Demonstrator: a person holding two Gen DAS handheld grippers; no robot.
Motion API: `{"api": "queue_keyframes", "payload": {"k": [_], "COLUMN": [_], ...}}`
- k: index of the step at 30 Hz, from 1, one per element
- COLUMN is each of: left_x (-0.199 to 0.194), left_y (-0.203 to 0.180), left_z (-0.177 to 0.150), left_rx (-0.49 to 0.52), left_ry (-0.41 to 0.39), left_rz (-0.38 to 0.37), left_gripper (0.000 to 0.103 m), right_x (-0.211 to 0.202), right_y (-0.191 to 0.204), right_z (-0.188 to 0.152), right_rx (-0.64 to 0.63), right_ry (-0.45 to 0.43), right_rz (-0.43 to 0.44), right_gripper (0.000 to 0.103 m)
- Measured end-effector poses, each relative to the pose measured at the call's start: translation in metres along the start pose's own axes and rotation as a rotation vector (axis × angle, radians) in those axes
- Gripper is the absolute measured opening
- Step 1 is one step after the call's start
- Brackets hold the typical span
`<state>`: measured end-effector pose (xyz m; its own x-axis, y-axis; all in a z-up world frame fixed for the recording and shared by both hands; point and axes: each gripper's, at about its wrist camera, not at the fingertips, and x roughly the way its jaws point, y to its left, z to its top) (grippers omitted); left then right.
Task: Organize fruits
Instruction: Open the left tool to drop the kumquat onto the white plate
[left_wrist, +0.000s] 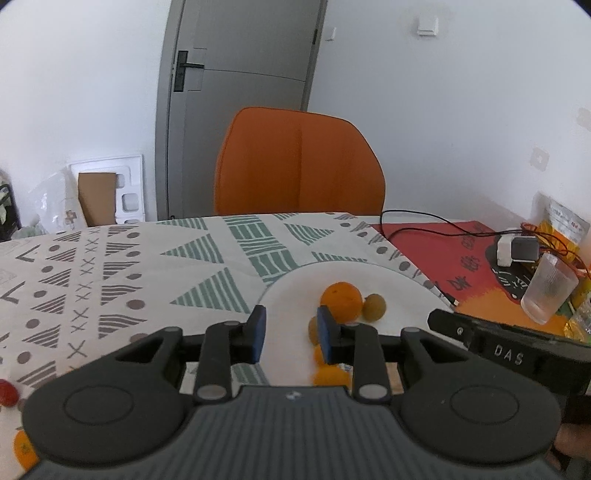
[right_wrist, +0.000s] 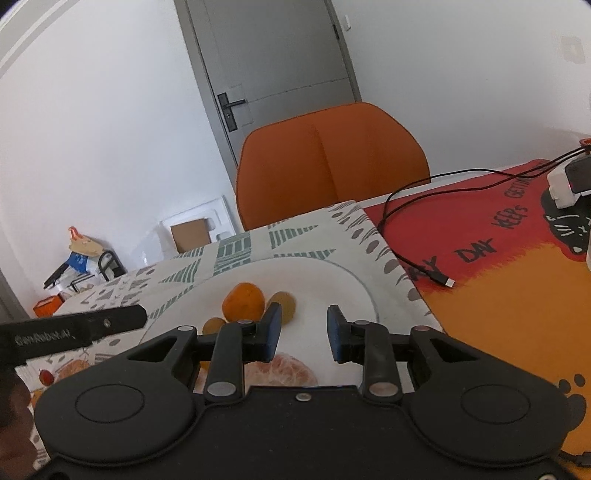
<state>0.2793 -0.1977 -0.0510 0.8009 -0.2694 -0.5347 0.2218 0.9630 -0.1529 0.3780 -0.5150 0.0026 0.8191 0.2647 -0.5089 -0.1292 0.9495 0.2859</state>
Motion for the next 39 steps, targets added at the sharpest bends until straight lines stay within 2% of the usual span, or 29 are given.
{"api": "queue_keyframes", "payload": {"k": [4, 8, 12, 17, 19, 21, 24, 30, 39], "left_x": [-0.01, -0.022, -0.038, -0.059, -0.068, -0.078, -0.093, -0.12, -0.15], "left_y": [0.007, 0.017, 0.032, 0.053, 0.061, 0.067, 0.078, 0.102, 0.135], "left_z": [0.0, -0.003, -0.008, -0.015, -0.019, -0.019, -0.02, -0.022, -0.027], "left_rx": [-0.013, -0.029, -0.061, -0.113, -0.126, -0.131, -0.131, -0.17, -0.226], "left_ry": [-0.003, -0.006, -0.034, -0.049, -0.054, -0.061, -0.082, -0.122, -0.163], "left_rz": [0.004, 0.032, 0.09, 0.156, 0.171, 0.185, 0.215, 0.263, 0.304], "left_gripper": [0.031, 0.04, 0.055, 0.07, 0.073, 0.08, 0.088, 0.094, 0.095], "right_x": [0.0, -0.001, -0.005, -0.01, -0.011, -0.012, -0.017, -0.028, -0.036], "right_y": [0.004, 0.01, 0.019, 0.031, 0.034, 0.038, 0.045, 0.055, 0.069], "right_z": [-0.001, -0.002, -0.004, -0.005, -0.005, -0.005, -0.005, 0.0, 0.0], "right_rx": [-0.01, -0.024, -0.045, -0.067, -0.067, -0.055, -0.07, -0.097, -0.122], "right_ry": [0.002, -0.001, -0.01, -0.019, -0.019, -0.007, -0.016, -0.03, -0.015], "right_rz": [0.003, 0.018, 0.039, 0.069, 0.084, 0.098, 0.127, 0.153, 0.155], "right_gripper": [0.03, 0.034, 0.044, 0.053, 0.061, 0.062, 0.073, 0.079, 0.084]}}
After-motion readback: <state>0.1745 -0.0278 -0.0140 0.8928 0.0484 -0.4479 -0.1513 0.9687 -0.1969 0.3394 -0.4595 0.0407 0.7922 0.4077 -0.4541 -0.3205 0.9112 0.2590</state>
